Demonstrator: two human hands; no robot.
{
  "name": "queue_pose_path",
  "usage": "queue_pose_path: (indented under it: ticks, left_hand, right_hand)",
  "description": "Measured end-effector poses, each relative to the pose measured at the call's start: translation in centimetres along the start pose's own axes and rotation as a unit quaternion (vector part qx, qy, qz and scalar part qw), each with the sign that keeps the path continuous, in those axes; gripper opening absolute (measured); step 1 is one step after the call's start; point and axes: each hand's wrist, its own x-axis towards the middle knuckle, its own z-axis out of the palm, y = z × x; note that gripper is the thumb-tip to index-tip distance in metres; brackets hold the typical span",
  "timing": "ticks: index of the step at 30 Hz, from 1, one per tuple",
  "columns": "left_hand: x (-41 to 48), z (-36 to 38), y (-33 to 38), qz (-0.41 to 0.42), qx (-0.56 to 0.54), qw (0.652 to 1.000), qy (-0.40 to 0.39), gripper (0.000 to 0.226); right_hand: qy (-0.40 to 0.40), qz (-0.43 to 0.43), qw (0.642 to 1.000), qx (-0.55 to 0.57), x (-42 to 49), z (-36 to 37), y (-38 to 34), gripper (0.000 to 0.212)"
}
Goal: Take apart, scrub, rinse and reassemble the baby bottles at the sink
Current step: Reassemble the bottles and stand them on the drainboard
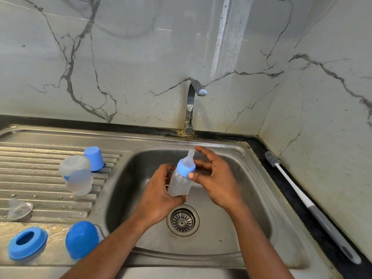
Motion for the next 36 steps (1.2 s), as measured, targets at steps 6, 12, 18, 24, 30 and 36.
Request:
queue_pose_path:
  ticks: [6,12,18,24,30,36]
  left_hand:
    - [-0.3,0.1,0.5,0.011,0.019,0.999,-0.025,0.073]
    - [-0.4,-0.1,0.7,-0.017,-0.03,0.998,-0.047,0.072]
    - [-0.4,0.3,0.6,-0.007,-0.028,0.997,-0.065,0.073]
    - [-0.2,0.2,0.3,-0.021,-0.051,0.996,-0.07,0.071]
    - [-0.5,0.0,0.5,-0.016,-0.037,0.996,-0.082,0.075]
    - [-0.6,0.1,1.0,-0.022,-0.07,0.99,-0.123,0.07]
  right_hand:
    - [0.011,-0.002,0.999,-0.047,-0.1,-0.2,0.0,0.086]
    - [-0.061,-0.013,0.998,0.008,-0.2,-0.2,0.2,0.07]
    - [0.017,-0.027,0.998,-0.051,0.0,0.4,0.2,0.062]
    - [-0.071,-0.006,0.997,0.008,-0.2,0.5,0.4,0.072]
    - [0.019,-0.011,0.998,-0.06,0.0,0.4,0.3,0.088]
    - [-0.079,-0.007,0.997,0.007,-0.2,0.1,0.6,0.073]
